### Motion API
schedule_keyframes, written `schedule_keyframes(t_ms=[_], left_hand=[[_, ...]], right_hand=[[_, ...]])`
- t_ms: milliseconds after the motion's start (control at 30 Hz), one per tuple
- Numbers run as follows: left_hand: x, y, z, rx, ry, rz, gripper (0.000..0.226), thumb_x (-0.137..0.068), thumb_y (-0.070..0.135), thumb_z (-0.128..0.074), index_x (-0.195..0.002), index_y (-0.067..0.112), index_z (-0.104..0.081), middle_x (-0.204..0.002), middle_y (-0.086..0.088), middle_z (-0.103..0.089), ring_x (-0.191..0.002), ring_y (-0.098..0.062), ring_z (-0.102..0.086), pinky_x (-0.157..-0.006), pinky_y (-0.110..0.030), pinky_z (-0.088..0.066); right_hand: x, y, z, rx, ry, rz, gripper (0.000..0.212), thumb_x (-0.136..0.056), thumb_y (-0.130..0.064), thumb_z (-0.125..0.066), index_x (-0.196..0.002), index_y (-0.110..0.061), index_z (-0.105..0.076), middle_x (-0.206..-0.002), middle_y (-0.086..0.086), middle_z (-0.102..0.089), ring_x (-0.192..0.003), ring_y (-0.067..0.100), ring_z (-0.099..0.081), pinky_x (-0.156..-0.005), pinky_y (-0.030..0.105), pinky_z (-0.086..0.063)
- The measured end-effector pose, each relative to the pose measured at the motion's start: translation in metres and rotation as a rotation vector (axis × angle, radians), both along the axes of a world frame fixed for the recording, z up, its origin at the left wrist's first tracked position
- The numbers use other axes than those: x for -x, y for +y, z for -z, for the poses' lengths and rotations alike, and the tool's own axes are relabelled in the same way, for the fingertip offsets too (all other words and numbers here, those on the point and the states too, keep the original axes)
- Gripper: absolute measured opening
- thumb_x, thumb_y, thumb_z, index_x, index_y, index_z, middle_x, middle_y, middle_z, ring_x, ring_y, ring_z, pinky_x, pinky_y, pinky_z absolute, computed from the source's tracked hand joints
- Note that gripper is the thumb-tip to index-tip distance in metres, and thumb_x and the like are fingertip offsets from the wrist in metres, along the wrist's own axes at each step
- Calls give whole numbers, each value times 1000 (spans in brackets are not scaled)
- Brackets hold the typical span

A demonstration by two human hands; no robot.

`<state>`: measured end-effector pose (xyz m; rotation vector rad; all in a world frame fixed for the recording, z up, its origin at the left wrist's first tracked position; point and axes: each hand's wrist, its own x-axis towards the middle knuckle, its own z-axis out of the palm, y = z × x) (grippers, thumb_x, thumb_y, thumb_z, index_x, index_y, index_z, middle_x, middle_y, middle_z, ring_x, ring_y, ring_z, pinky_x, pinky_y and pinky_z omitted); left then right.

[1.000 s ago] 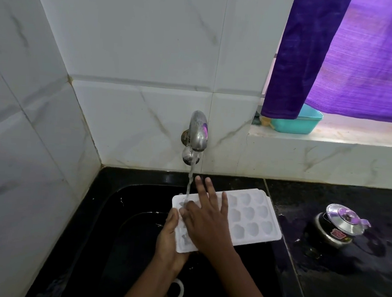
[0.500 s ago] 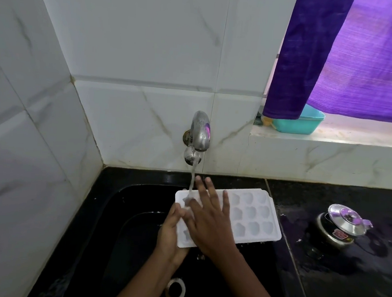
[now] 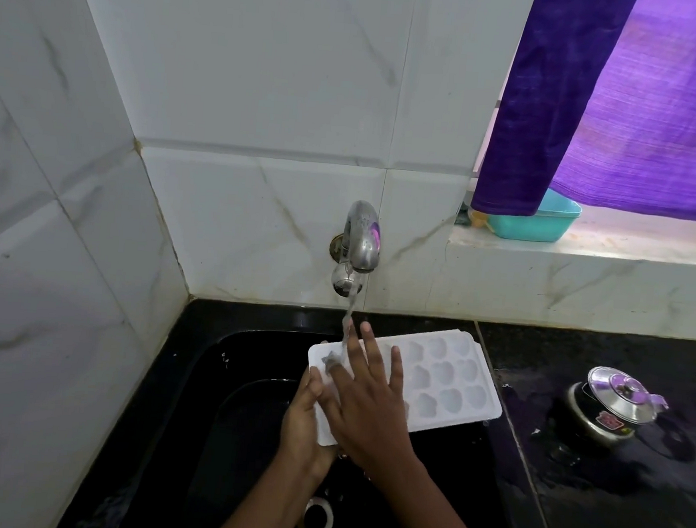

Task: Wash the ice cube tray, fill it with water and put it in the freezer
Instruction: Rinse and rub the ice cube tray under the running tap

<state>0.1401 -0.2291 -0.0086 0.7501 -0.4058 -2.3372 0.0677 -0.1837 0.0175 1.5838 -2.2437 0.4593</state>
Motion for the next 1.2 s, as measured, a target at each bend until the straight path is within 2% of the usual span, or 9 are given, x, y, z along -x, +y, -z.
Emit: schedule_keyframes(t_ms=[167,333,467,667,800,933,1033,1133,1200], left_hand=[[2,3,-2,-11,35,-10,48,-92,32,-47,-134,9,-55,-119,-20,-67,-102,-34,-69,-72,-43,-59],[4,3,-6,18,34,-25,55,-86,34,-52,-134,7,-54,-124,-22,-64,-110,-34,-65,-86,-45,-56],[1,7,-3,-22,83,23,40,-96,31,-44,-124,8,-61,-116,-21,-68,-99,-34,-70,-67,-43,-59],[2,4,-3,13,67,-21,43,-89,31,-51,-122,8,-65,-116,-21,-68,-100,-32,-70,-70,-40,-59],[0,6,3,22,28,18,46,-86,31,-53,-126,10,-61,-117,-21,-68,-99,-35,-70,-66,-43,-59],[3,4,4,25,39,-1,46,-90,34,-52,-127,8,-60,-123,-21,-65,-106,-34,-67,-76,-43,-57],[-2,2,6,27,59,-2,38,-91,29,-50,-118,10,-68,-117,-22,-68,-100,-35,-69,-70,-44,-58],[2,7,6,18,24,38,41,-87,32,-52,-118,11,-69,-116,-20,-68,-100,-35,-69,-71,-46,-59],[5,5,5,22,2,14,48,-87,35,-53,-125,8,-62,-119,-21,-67,-104,-34,-68,-80,-46,-58]], right_hand=[[12,3,-10,0,20,-4,45,-95,-52,-27,-94,-32,-67,-153,6,-29,-142,27,-23,-109,52,-14],[2,2,0,17,69,12,44,-94,-49,-31,-111,-29,-66,-153,6,-30,-141,26,-26,-107,52,-19],[17,7,-4,11,68,1,43,-95,-52,-29,-93,-34,-68,-153,5,-31,-141,27,-26,-108,54,-16],[4,5,4,17,44,20,42,-94,-51,-32,-109,-31,-66,-154,4,-28,-142,25,-24,-108,52,-17],[14,9,-5,8,34,21,42,-94,-52,-30,-94,-32,-68,-152,6,-32,-141,28,-27,-107,53,-17],[1,3,2,-6,30,26,38,-92,-49,-38,-105,-28,-67,-153,4,-30,-142,26,-24,-108,52,-17],[15,8,2,-62,6,-29,43,-94,-54,-30,-104,-34,-66,-155,2,-21,-144,27,-17,-111,50,-8],[12,6,-4,-32,3,32,41,-93,-51,-33,-92,-31,-68,-153,5,-31,-142,27,-25,-108,54,-15],[2,2,-2,-27,18,56,38,-92,-48,-38,-100,-26,-68,-153,6,-31,-142,26,-25,-107,54,-20]])
